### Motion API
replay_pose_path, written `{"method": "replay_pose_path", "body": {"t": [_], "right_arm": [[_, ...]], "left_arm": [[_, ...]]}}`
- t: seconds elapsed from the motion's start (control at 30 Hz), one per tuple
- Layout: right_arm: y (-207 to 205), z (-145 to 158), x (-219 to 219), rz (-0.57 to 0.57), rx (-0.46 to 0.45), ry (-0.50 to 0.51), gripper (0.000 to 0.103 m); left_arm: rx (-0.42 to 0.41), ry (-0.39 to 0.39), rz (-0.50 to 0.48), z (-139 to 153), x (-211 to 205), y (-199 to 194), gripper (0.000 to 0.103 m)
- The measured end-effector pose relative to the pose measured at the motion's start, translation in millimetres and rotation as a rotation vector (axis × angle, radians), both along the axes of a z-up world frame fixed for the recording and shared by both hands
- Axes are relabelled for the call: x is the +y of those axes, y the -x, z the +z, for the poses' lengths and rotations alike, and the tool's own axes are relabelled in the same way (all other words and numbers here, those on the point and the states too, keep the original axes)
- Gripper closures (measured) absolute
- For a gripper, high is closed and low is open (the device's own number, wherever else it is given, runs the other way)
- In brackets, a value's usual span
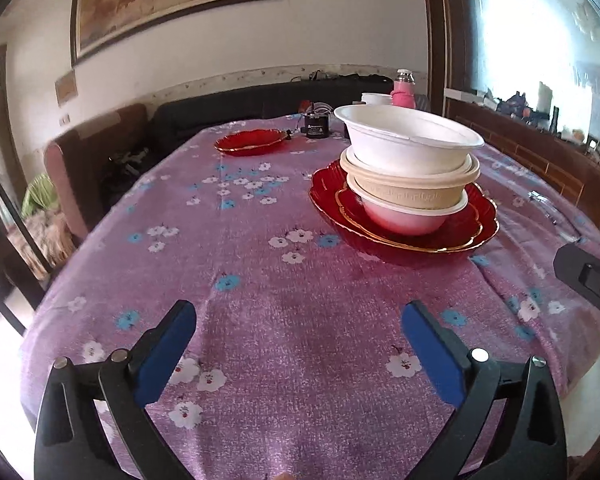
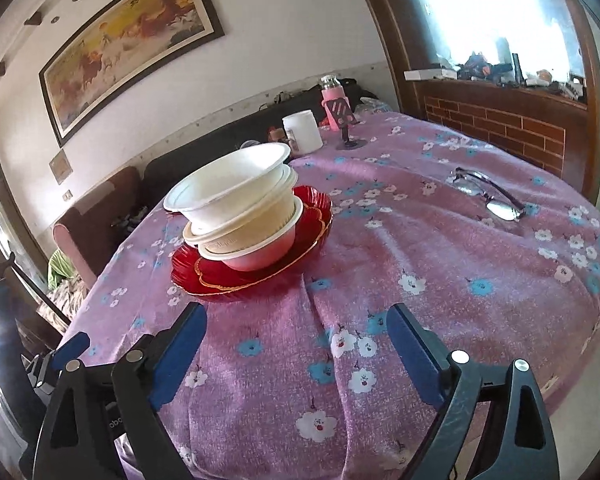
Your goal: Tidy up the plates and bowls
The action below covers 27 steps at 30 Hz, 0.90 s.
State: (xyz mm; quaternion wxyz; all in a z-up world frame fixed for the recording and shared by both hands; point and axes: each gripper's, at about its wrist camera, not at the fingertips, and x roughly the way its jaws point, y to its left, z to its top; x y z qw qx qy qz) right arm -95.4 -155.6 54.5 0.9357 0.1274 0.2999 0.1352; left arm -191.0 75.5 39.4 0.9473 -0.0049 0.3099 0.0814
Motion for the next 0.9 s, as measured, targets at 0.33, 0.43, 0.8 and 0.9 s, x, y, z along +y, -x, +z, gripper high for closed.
{"method": "replay_pose_path", "body": {"t": [0.33, 0.43, 0.8, 0.9], "right_arm": [[1, -1, 6, 0.011, 0.012, 0.015, 0.006], [3, 0, 10, 0.019, 0.007, 0.029, 0.006], [2, -4, 11, 0.02, 0.026, 0.032, 0.005], [2, -4, 13, 0.023, 0.028, 0.034, 0.005]], "left_arm": [[0.048, 0.057, 0.001, -3, 10, -3, 0.0], [0.06, 0.079, -0.007, -6, 12, -4, 0.0], [0.029, 0.017, -0.001, 4, 5, 1, 0.0], [0.0, -0.042, 0.017, 9, -2, 7, 0.0]]}}
